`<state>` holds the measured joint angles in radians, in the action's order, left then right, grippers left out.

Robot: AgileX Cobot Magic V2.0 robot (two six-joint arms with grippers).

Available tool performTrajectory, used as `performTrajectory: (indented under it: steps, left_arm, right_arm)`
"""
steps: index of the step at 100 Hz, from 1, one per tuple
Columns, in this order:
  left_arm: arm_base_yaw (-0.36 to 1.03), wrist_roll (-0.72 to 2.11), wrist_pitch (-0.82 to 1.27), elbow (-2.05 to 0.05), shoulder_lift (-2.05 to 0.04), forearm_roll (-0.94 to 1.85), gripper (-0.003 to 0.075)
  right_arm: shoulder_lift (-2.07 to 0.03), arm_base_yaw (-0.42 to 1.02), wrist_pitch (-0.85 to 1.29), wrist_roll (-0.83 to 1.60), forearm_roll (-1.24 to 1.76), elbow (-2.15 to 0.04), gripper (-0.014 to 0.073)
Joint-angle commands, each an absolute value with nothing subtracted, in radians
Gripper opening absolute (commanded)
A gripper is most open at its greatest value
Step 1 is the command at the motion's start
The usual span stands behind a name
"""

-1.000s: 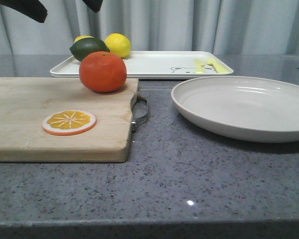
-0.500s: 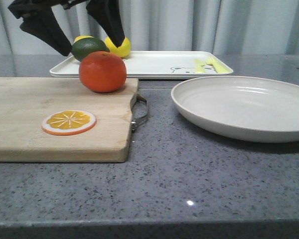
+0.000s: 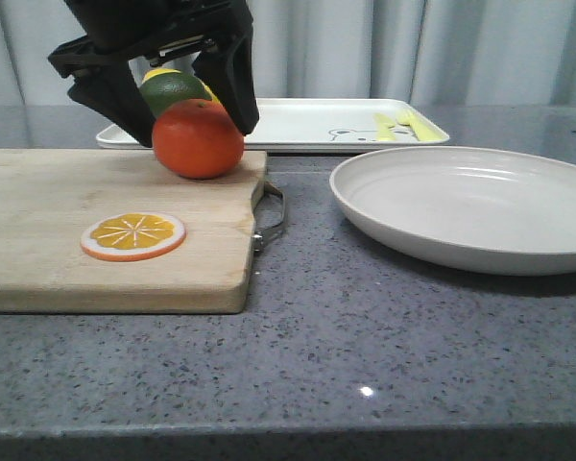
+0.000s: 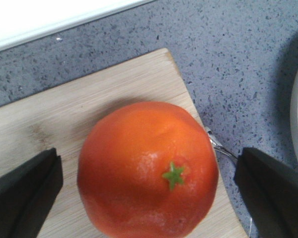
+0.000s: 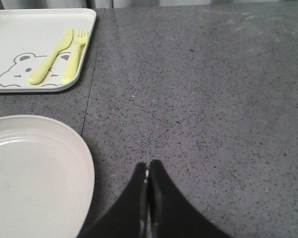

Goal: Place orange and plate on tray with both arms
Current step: 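Lower the left gripper over the whole orange and close on it, then carry the orange with the left gripper over the white plate and lower it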

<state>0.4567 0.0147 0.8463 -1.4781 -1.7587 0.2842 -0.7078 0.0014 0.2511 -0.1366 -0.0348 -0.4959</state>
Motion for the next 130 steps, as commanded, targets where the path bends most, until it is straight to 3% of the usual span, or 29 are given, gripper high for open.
performTrajectory:
  steps: [1,20,34,58,86,130]
  left_arm:
    - [0.463,0.016,0.809,-1.519,-1.712,0.308,0.0586]
    - [0.463,0.016,0.816,-1.522,-1.712,0.308,0.0384]
    - [0.463,0.016,0.819,-1.522,-1.712,0.308,0.0317]
    - [0.498,0.029,0.828,-1.570,-1.712,0.340,0.0314]
    - [0.651,0.046,0.787,-1.663,-1.727,0.347,0.0314]
    - [0.813,0.086,0.807,-1.837,-1.906,0.352,0.0314]
  right_arm:
    - [-0.710,0.002,0.172,-0.133,-0.048,-0.533,-0.0060]
    - [-0.710,0.002,0.174,-0.133,-0.048,-0.533,-0.0060]
    - [-0.710,0.002,0.174,-0.133,-0.048,-0.533,-0.0060]
    - [-0.710,0.002,0.174,-0.133,-0.048,-0.533,-0.0060]
    - [-0.710,0.002,0.173,-0.133,-0.048,-0.533,-0.0060]
    - [-0.710,0.002,0.174,-0.133,-0.048,-0.533,-0.0060]
